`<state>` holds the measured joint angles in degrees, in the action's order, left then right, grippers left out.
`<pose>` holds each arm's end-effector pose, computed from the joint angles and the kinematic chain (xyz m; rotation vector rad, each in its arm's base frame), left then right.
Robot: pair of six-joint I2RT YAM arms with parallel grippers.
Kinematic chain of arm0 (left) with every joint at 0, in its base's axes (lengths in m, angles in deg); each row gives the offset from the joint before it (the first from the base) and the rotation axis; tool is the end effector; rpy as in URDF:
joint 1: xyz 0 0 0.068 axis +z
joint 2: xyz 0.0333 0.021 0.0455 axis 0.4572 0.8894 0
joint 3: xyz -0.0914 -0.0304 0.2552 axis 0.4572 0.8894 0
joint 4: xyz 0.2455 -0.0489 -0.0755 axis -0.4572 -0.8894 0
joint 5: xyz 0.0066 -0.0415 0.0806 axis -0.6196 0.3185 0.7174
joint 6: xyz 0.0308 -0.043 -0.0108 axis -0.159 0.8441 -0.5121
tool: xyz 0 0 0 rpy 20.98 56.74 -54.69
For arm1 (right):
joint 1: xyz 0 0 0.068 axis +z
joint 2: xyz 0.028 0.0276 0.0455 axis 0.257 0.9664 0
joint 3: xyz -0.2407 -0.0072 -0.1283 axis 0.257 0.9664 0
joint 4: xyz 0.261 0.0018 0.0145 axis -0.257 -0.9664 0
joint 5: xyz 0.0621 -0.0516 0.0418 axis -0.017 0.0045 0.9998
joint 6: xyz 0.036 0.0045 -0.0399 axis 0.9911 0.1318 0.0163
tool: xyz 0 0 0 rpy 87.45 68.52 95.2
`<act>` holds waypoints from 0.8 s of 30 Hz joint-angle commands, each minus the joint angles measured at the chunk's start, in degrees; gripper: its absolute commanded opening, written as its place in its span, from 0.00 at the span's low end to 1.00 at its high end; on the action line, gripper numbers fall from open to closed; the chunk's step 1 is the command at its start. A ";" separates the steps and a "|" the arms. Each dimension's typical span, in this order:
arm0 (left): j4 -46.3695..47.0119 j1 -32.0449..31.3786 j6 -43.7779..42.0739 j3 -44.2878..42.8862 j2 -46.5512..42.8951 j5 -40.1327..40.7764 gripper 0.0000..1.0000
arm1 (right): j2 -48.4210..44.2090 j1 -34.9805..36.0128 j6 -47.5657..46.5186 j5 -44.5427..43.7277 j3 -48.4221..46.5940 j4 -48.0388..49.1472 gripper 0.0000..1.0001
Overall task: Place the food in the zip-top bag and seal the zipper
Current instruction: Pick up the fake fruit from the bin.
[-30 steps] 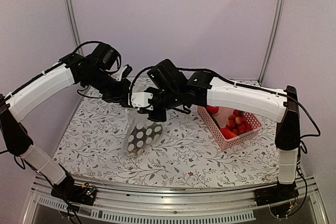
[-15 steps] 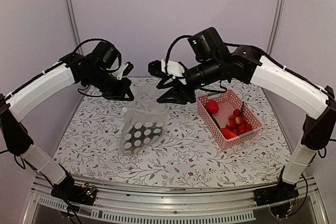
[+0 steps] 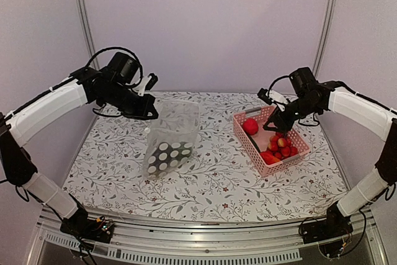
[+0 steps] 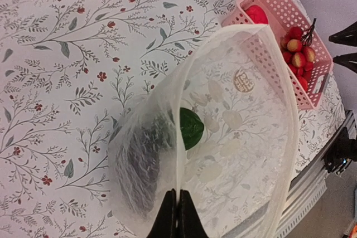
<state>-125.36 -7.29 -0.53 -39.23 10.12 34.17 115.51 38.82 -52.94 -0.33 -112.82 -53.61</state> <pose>0.2547 -0.1815 0.3415 0.3963 2.5293 -0.5694 0.2840 0.1407 0.2917 -1.2810 2.1313 0.4360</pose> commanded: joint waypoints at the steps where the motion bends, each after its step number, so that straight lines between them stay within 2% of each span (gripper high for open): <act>1: 2.46 -0.41 -0.56 2.05 -1.63 -0.52 0.00 | -5.49 -8.32 4.96 -2.32 3.56 4.15 0.43; 10: 4.92 -0.49 -0.38 4.62 -2.91 -1.99 0.00 | -2.12 -16.87 10.11 -6.66 4.22 8.00 0.42; 24: 6.23 -0.57 -0.61 5.63 -5.90 -2.46 0.00 | 5.58 -18.13 10.80 -6.82 1.68 9.87 0.43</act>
<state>-120.53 -7.29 -0.59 -34.24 5.64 32.56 119.24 21.09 -43.12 -6.32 -109.33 -44.78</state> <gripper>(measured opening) 0.007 0.429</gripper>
